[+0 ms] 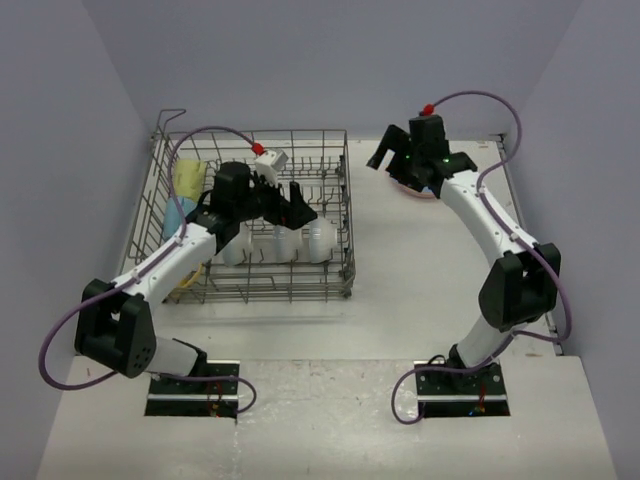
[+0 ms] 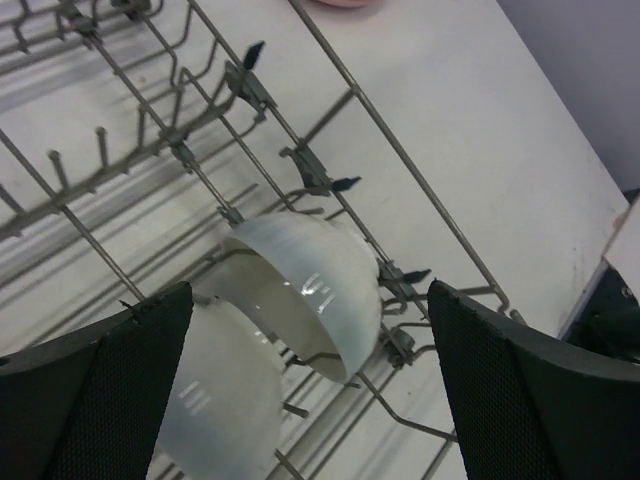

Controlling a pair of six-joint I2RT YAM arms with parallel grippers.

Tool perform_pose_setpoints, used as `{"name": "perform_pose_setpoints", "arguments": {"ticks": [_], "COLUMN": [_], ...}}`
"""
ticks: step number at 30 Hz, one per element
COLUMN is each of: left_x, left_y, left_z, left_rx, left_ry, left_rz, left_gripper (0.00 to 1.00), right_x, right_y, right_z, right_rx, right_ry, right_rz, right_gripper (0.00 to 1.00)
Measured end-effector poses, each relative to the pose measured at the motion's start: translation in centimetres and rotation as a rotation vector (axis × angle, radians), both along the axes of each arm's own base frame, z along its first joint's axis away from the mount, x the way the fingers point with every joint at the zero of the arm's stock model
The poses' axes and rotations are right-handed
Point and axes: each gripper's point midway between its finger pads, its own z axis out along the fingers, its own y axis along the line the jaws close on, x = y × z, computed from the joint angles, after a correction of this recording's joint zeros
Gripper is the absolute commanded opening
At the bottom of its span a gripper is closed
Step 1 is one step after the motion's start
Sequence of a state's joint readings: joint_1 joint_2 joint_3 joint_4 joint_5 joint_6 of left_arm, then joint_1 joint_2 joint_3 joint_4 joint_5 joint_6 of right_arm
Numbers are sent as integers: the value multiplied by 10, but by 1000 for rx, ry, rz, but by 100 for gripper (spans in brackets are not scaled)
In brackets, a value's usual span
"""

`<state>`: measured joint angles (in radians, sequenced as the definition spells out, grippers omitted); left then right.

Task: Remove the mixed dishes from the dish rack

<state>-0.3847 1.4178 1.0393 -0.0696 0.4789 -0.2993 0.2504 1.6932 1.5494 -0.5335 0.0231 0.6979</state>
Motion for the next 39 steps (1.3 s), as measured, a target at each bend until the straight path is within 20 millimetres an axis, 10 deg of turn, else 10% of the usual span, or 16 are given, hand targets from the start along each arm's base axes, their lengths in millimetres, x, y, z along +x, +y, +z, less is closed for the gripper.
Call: {"name": "perform_pose_setpoints", "arguments": {"ticks": [5,14,21,39], "left_x": [-36,-59,-64,-63], "left_y": [-7,-14,-17,-56], "left_z": [-8,-18,-30,-62], "left_rx": [-26,-40,-29,-68], "left_ry": [72,147,191,298], "left_rz": [-15,34,60,-32], "left_gripper": [100,100,100,86], "right_x": [-27,-63,-85,-85], "right_y": [68,103,111,114], "right_z": [-8,-53,-82,-81], "right_rx": [-19,-71,-57,-38], "right_ry": [19,135,204,176], "right_rz": [182,283,295,284], "right_gripper": [97,73,11,0]}}
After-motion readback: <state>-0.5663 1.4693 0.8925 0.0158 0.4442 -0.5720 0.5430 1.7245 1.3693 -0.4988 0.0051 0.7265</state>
